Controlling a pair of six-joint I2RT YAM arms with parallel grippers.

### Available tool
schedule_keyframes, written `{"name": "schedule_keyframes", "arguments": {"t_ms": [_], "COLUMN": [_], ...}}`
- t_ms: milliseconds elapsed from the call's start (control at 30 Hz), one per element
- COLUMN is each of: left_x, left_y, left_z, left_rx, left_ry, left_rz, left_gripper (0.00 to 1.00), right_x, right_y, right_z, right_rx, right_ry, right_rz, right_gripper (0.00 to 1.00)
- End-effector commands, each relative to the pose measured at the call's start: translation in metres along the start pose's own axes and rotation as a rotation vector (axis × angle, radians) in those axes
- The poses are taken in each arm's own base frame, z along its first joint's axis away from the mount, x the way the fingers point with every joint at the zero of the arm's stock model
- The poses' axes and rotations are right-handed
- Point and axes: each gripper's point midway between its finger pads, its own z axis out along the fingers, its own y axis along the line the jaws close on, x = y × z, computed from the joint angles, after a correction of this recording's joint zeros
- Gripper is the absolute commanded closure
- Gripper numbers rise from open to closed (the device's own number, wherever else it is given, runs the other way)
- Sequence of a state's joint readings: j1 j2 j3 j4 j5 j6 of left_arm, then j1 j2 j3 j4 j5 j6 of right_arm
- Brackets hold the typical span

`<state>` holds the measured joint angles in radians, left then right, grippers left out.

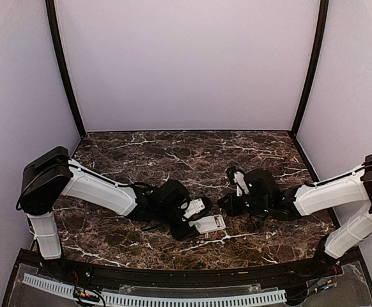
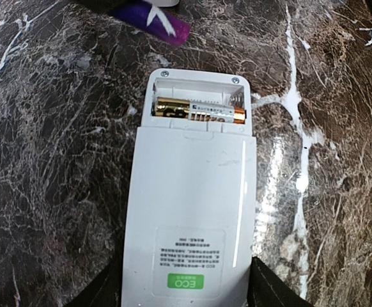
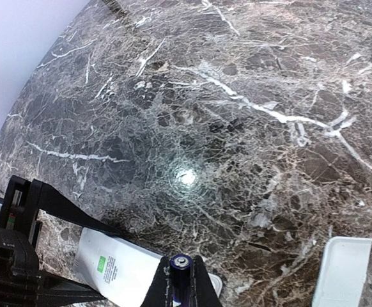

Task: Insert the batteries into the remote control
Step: Place the battery in the battery compartment.

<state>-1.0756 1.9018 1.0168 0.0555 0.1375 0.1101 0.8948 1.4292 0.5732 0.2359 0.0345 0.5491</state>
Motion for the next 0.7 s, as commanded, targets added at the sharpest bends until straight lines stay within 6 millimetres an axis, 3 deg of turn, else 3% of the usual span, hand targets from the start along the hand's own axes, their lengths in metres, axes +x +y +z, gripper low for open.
{"name": "schedule_keyframes", "arguments": {"t_ms": [0,267,667], "left_x": [0.088,0.089,0.089], "left_y": [-0.016,-0.016,-0.016], "left_z": [0.014,0.015,0.016], "left_rx": [0.063,0.063,0.065], "left_ry": [0.289,0.292,0.294], "left_rz": [-0.052,-0.053,-0.054], "left_gripper": [0.36,0.36,0.36], "right_x": [0.005,0.025,0.037], "right_y": [0.017,0.013,-0.005], "right_z": [0.011,0.017,0.016], "right_rx": [-0.111,-0.096,-0.034], "right_ry": [-0.026,0.029,0.032], "right_rz": [0.02,0.019,-0.046], "right_gripper": [1.0,1.0,1.0]}}
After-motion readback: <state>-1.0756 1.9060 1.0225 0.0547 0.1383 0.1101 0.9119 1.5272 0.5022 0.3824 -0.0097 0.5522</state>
